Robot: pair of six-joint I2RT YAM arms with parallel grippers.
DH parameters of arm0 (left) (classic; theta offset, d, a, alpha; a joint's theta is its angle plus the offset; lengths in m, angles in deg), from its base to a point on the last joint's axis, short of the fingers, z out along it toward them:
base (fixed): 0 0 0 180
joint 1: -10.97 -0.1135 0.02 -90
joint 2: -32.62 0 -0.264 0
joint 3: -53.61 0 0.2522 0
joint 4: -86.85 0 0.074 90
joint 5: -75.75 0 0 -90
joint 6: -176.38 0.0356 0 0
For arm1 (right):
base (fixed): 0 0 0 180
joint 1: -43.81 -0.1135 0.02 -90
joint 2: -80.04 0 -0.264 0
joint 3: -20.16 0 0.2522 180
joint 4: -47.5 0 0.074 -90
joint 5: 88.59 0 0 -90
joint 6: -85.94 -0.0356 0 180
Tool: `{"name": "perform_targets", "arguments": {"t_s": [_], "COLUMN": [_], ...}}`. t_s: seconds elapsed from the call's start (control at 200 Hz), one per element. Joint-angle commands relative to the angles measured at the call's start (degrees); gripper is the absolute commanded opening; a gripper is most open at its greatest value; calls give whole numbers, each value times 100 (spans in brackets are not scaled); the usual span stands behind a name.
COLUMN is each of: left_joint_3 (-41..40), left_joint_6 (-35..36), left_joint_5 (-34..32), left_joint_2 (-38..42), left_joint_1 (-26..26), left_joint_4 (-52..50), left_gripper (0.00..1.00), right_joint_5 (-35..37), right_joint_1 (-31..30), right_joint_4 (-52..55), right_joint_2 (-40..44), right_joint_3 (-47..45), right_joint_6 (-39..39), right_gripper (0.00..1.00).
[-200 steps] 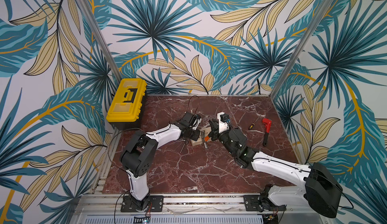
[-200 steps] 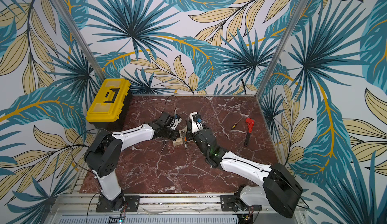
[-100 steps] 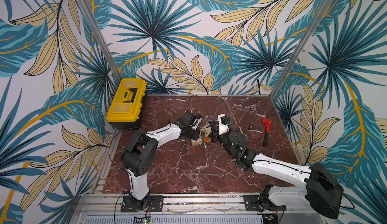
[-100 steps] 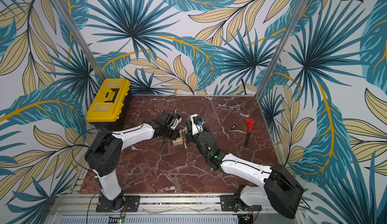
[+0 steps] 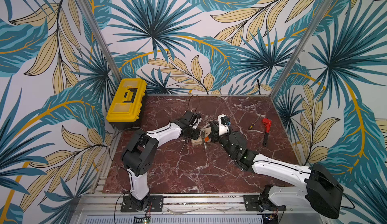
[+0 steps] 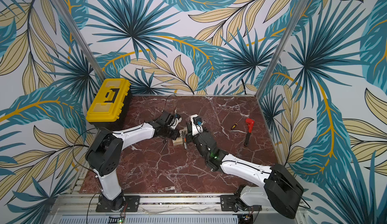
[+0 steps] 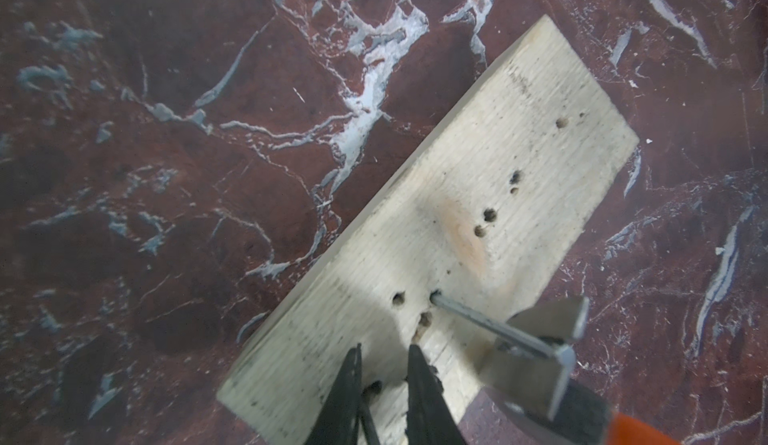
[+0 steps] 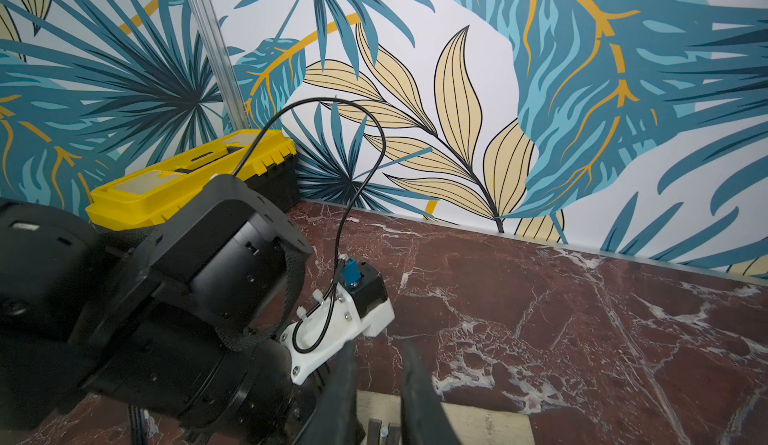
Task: Use a claw hammer to pull out a nail
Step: Remove the nail from the mounting plate.
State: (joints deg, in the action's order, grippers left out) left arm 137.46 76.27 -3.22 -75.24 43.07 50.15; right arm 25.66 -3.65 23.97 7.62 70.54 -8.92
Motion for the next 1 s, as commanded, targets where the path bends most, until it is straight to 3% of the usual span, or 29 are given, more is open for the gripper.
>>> {"name": "perform_targets", "arguments": {"t_s": [0.0, 0.991], "left_joint_3": [-452, -434], "left_joint_6": [-70, -114], "left_joint_5": [-387, -347], "left_joint_2": [-972, -1056], "left_joint_1": [-63, -96], "left_joint_4": [-851, -886], "left_gripper": [21, 22], "right_joint_5": [-35, 214], "right_joint_1": [-88, -143], "right_joint_4": [979, 996], "right_joint_2": [-89, 92], "right_joint_3": [-366, -638], "right_joint_6": [223, 139], "right_gripper": [0, 0]}}
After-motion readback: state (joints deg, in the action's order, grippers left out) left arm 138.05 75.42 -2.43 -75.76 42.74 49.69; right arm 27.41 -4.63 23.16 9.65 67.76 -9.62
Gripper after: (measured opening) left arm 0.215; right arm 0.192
